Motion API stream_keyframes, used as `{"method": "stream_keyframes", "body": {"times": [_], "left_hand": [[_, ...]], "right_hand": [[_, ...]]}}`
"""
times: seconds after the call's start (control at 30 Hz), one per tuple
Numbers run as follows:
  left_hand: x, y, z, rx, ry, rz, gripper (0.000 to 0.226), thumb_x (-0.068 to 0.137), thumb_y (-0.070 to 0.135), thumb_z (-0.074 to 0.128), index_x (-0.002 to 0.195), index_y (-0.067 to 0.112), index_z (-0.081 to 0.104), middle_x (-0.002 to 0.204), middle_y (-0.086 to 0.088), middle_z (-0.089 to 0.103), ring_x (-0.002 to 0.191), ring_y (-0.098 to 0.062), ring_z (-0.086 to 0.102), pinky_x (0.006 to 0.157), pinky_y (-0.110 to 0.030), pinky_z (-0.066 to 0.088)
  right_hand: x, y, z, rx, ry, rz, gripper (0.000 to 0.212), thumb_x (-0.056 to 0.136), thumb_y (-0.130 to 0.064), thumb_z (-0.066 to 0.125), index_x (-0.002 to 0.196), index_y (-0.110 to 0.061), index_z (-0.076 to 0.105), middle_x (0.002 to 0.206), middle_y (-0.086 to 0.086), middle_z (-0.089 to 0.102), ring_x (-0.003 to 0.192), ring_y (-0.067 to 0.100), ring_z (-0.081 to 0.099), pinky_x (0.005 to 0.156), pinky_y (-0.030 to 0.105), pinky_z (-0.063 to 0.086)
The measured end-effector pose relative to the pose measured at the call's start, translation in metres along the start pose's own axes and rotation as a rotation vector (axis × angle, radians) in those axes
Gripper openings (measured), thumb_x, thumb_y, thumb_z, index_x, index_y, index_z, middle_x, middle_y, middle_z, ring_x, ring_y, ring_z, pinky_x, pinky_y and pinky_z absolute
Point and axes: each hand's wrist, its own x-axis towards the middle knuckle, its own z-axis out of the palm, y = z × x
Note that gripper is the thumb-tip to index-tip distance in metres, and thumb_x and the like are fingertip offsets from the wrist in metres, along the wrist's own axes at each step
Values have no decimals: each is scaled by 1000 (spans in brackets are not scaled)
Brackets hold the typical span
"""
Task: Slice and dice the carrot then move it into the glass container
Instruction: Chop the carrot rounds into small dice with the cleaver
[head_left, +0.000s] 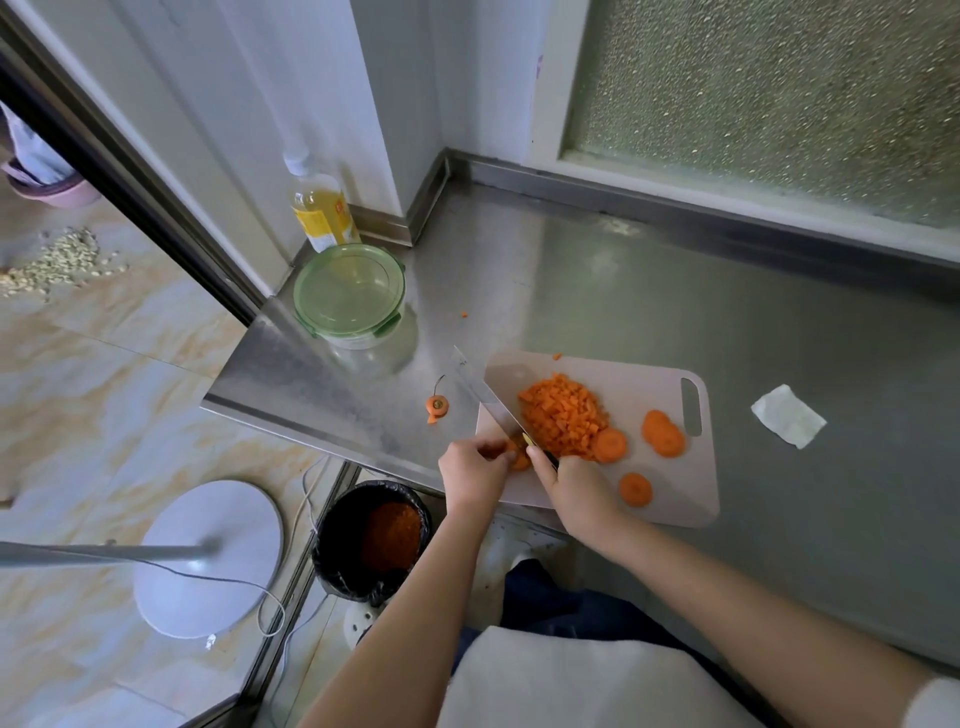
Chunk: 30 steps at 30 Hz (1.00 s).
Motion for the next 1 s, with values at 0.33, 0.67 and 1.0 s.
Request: {"method": "stream_keyframes", "body": {"times": [0.33,0.67,1.0], "left_hand": [[-8,-2,0,3,32,66,10,84,19,67,92,19,73,81,11,64,77,-4,58,62,-6,41],[-8,-4,-1,10,24,-110,9,82,28,69,89,25,73,83,8,63,78,-11,59,59,-21,47],[-5,-2,0,48,16,-154,14,81,31,69,92,25,73,91,8,66,82,-11,58,64,-24,46]], "right_hand": [[5,7,-1,-19,11,-15,59,98,-50,28,90,0,60,80,16,60,77,31,58,68,31,42],[8,0,-9,-37,50,3,62,98,-52,27,58,-10,47,61,8,54,68,28,58,63,33,44],[-3,5,-7,-49,79,-18,63,99,-50,27,54,-9,46,60,6,52,76,30,62,62,24,34]]}}
